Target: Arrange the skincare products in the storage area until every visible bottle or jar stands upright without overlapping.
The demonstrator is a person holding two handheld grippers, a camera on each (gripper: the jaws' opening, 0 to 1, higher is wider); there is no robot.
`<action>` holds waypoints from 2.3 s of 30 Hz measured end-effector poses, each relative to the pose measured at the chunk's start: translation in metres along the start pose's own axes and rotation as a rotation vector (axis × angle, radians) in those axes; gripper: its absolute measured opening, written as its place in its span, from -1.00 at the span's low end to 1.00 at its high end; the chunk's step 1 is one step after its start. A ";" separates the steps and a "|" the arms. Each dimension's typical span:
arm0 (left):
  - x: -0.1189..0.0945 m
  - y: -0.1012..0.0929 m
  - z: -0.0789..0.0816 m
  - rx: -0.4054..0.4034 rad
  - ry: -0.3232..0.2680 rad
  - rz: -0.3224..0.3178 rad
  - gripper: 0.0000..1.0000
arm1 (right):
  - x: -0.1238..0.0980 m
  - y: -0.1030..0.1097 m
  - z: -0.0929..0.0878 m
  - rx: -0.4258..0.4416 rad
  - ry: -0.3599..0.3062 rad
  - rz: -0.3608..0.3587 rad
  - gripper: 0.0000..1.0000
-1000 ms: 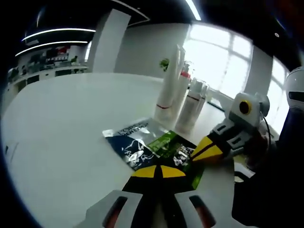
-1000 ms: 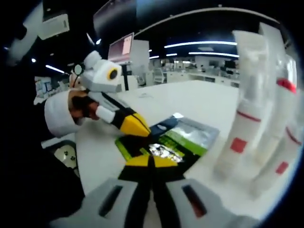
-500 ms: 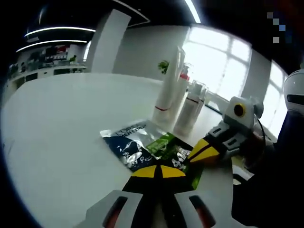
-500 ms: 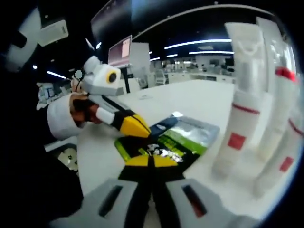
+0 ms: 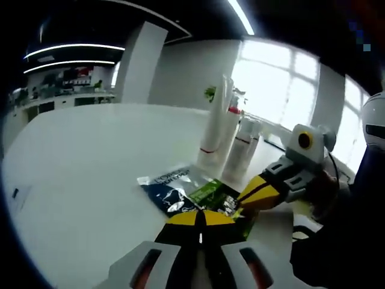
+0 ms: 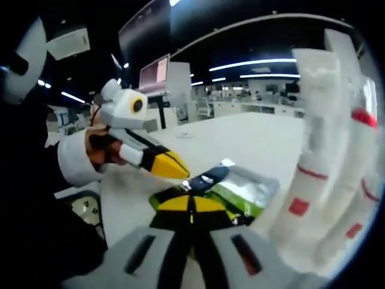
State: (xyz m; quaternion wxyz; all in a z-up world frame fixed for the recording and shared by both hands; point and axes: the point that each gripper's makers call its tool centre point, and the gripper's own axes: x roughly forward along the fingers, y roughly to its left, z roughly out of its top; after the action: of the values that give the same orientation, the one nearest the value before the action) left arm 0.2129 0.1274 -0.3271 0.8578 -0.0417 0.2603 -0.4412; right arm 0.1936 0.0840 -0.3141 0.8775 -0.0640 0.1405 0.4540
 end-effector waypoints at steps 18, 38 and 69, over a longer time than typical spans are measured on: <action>-0.085 0.049 -0.018 -0.081 -0.107 0.265 -0.75 | 0.074 0.053 0.025 -0.119 0.009 0.229 -0.85; -0.162 0.088 -0.058 -0.177 -0.146 0.505 -0.31 | 0.135 0.102 0.028 -0.181 0.070 0.418 -0.56; -0.173 0.097 -0.078 -0.218 -0.097 0.526 -0.66 | 0.180 0.124 0.019 -0.265 0.146 0.486 -0.55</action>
State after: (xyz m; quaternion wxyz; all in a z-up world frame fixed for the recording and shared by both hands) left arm 0.1640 0.3338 -0.3529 0.9446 -0.0859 0.2669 -0.1706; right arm 0.1946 0.3009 -0.3489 0.7146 -0.1751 0.1541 0.6595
